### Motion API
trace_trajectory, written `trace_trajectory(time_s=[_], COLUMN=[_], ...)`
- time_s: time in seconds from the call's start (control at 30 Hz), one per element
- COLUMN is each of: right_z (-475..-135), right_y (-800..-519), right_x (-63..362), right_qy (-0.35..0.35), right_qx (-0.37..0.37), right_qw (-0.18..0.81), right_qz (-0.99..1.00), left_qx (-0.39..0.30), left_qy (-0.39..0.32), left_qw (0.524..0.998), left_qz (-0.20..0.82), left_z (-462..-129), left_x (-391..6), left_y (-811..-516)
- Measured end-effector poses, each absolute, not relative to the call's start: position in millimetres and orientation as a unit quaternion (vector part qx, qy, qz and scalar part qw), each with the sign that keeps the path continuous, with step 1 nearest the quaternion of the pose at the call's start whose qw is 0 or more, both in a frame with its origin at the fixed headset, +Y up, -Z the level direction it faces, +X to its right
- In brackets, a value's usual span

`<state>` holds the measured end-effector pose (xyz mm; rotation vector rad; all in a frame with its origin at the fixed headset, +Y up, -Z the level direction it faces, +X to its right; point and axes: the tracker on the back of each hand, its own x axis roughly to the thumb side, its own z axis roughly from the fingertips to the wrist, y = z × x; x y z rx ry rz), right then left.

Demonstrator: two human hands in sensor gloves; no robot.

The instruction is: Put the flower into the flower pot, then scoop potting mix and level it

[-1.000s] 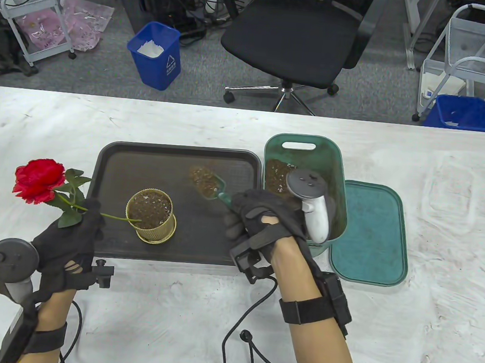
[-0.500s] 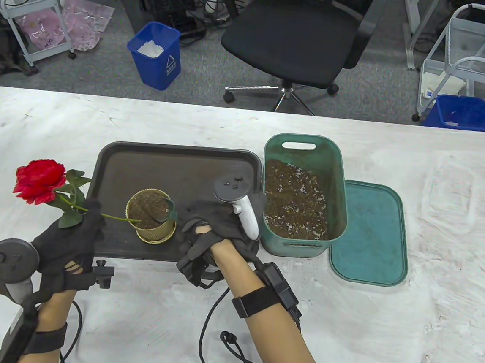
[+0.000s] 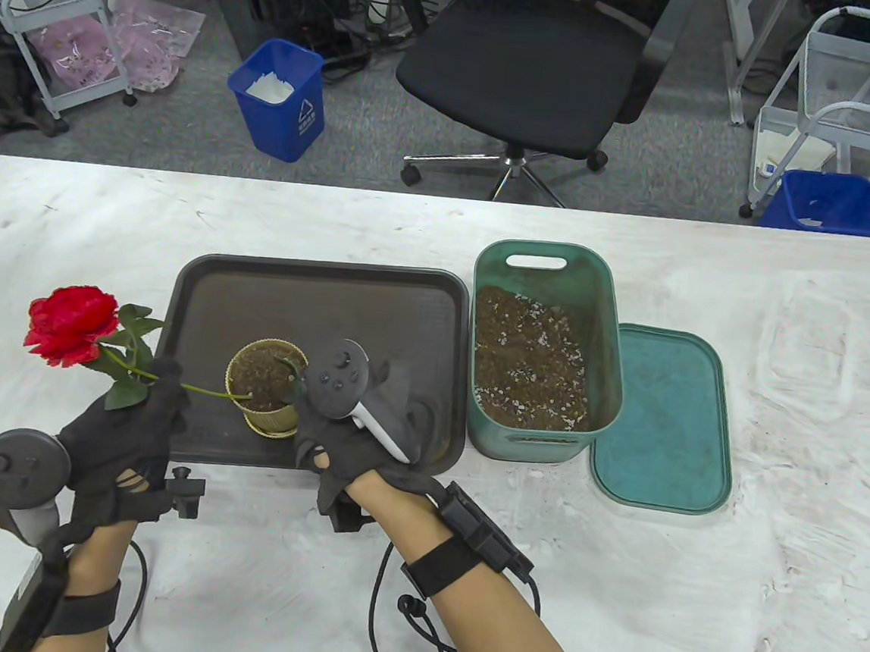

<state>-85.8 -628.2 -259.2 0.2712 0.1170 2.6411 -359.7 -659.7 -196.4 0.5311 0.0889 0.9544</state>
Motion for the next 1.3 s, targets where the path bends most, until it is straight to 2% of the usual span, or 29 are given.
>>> trace_trajectory(time_s=[0.3, 0.57, 0.8, 0.93, 1.1, 1.2, 1.3], right_z=[-249, -247, -250, -253, -264, -276, -292], right_y=[-626, -622, -612, -586, -547, -534, -534], right_x=[-91, -94, -82, -54, 14, 61, 94], right_qy=[-0.014, -0.077, -0.099, -0.116, -0.136, -0.135, -0.115], right_qx=[0.125, 0.155, 0.153, 0.123, 0.031, -0.042, -0.1], right_qw=[0.191, 0.104, 0.105, 0.136, 0.157, 0.167, 0.15], right_qz=[0.974, 0.979, 0.978, 0.976, 0.978, 0.976, 0.977], left_qx=[0.252, 0.252, 0.251, 0.252, 0.252, 0.254, 0.255], left_qy=[0.042, 0.041, 0.043, 0.043, 0.048, 0.048, 0.046], left_qw=[0.853, 0.853, 0.853, 0.853, 0.853, 0.854, 0.855], left_qz=[0.455, 0.455, 0.456, 0.455, 0.454, 0.451, 0.449], left_z=[-197, -197, -197, -197, -197, -197, -196], left_x=[-360, -360, -360, -361, -362, -361, -361], left_y=[-660, -660, -660, -659, -659, -659, -658])
